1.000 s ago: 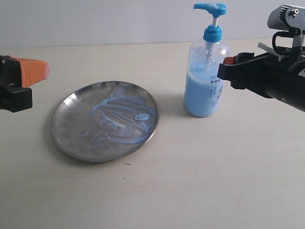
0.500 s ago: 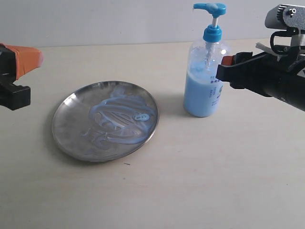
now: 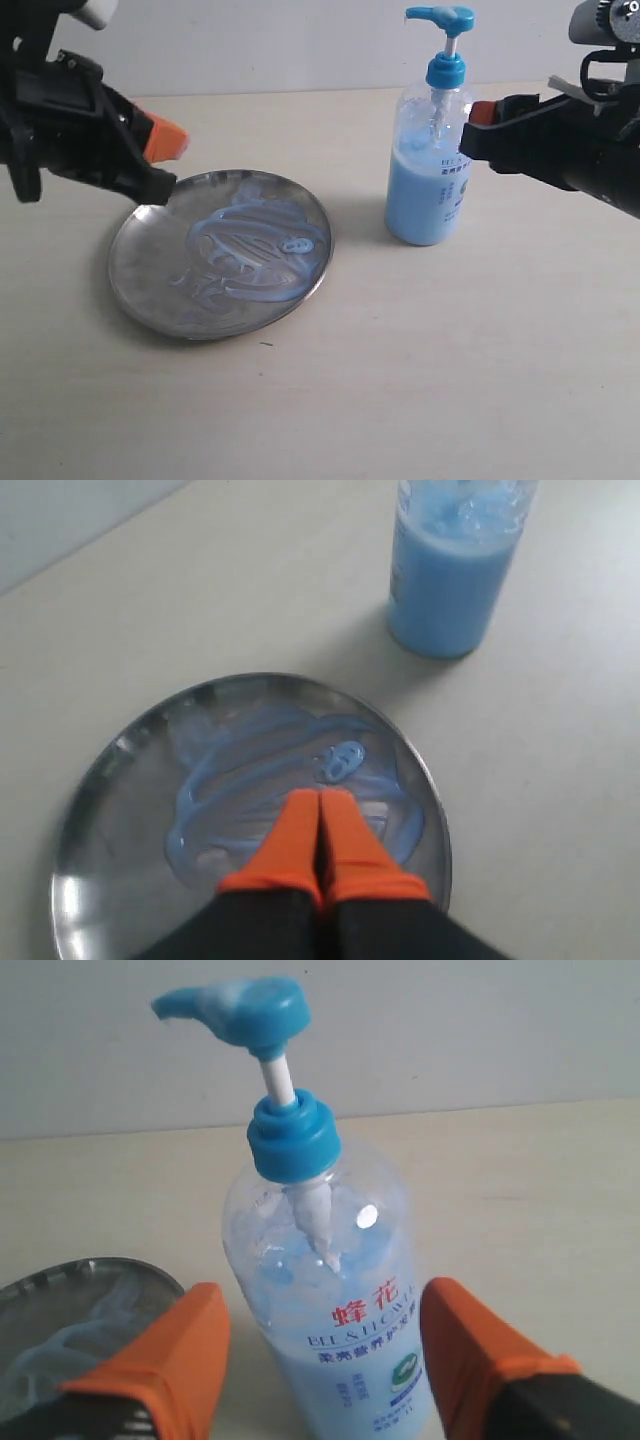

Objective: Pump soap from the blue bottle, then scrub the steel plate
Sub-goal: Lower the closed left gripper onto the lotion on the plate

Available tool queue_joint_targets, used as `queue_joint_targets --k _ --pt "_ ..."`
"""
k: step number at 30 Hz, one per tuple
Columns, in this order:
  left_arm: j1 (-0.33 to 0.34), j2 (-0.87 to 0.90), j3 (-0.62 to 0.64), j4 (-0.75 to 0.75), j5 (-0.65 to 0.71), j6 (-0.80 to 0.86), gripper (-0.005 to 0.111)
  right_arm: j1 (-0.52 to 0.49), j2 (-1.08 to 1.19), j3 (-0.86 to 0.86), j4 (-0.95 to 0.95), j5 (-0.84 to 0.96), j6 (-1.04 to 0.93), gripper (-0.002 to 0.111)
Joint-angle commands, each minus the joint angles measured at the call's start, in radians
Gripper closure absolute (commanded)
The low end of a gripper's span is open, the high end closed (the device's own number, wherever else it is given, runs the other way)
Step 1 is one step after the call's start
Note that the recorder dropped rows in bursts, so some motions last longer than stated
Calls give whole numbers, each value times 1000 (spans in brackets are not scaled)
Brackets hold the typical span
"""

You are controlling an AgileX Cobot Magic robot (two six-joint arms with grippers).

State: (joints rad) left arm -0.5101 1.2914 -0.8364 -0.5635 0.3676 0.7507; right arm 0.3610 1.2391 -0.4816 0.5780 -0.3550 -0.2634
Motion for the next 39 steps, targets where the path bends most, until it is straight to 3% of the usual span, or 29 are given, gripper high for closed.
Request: queue_joint_targets --k 1,6,13,18,24,39 --pt "2 78 -91 4 -35 5 107 0 -57 6 -12 -17 -23 52" --pt "2 103 -109 -12 -101 -33 107 0 -84 6 -12 29 -32 52" --pt "-11 195 -109 -42 -83 16 107 0 -102 6 -12 55 -56 52" --pt "-14 343 -223 -29 8 34 107 0 -208 6 -12 61 -56 52" --pt "-14 559 -447 57 169 19 107 0 -318 6 -12 193 -56 52" --pt "-39 781 -685 215 366 -106 107 0 -425 6 -12 295 -56 54"
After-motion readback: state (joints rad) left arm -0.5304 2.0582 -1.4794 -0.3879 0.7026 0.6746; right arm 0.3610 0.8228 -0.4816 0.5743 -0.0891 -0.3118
